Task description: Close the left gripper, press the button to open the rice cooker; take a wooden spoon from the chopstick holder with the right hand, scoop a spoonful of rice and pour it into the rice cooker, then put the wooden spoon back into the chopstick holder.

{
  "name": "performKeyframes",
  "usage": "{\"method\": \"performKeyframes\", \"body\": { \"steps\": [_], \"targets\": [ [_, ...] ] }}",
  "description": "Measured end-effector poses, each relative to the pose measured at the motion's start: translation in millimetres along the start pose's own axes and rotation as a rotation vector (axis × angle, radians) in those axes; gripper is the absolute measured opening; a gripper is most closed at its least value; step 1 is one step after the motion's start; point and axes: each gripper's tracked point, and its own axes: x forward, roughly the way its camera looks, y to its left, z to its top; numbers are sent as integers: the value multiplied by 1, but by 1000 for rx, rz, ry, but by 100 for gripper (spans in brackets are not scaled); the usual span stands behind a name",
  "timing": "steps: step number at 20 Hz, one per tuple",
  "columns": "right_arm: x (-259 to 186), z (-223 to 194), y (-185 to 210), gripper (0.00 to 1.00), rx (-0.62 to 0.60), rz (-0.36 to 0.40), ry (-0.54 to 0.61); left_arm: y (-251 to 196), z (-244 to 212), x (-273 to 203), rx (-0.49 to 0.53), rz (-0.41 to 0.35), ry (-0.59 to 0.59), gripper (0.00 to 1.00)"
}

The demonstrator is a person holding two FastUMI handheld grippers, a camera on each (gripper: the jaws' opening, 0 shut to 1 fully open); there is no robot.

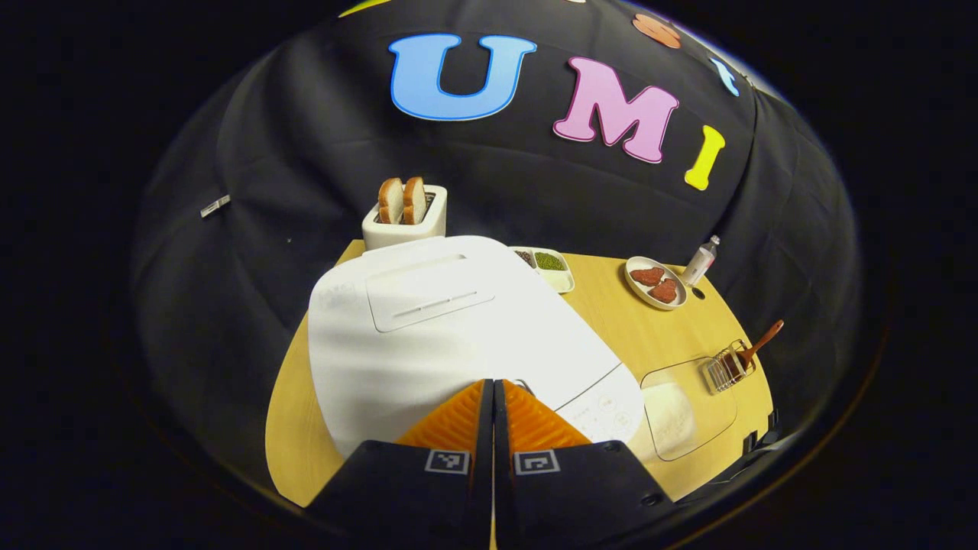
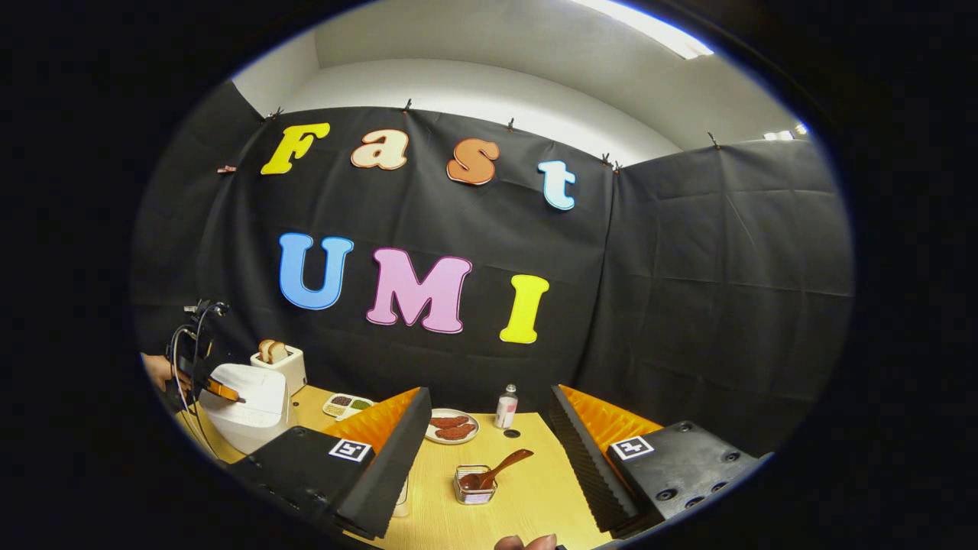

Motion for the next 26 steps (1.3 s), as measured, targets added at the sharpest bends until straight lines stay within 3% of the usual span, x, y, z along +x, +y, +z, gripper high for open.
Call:
{"method": "performKeyframes", "body": {
  "steps": [5, 14, 17, 18, 20, 21, 23, 26],
  "targets": [
    [-9, -3, -5, 97, -1, -6, 6, 0, 24, -16, 36, 23, -99, 8],
    [-27, -1, -5, 97, -7, 0, 4, 10, 116, -92, 172, 189, -459, 8],
    [-35, 1, -3, 97, -12, 3, -1, 6, 117, -115, 200, 203, -492, 11],
    [-37, 0, -1, 97, -13, 7, -1, 4, 114, -121, 199, 199, -495, 19],
    [-40, -1, -1, 97, -5, 12, 2, -2, 110, -137, 171, 191, -514, 58],
    [-40, -2, 0, 97, 0, 15, 8, -7, 107, -145, 144, 178, -530, 88],
    [-42, -7, 0, 97, 7, 26, 19, -16, 100, -164, 93, 165, -562, 98],
    [-36, -17, -6, 97, 9, 45, 30, -29, 84, -187, 65, 170, -575, 99]
  ]
}}
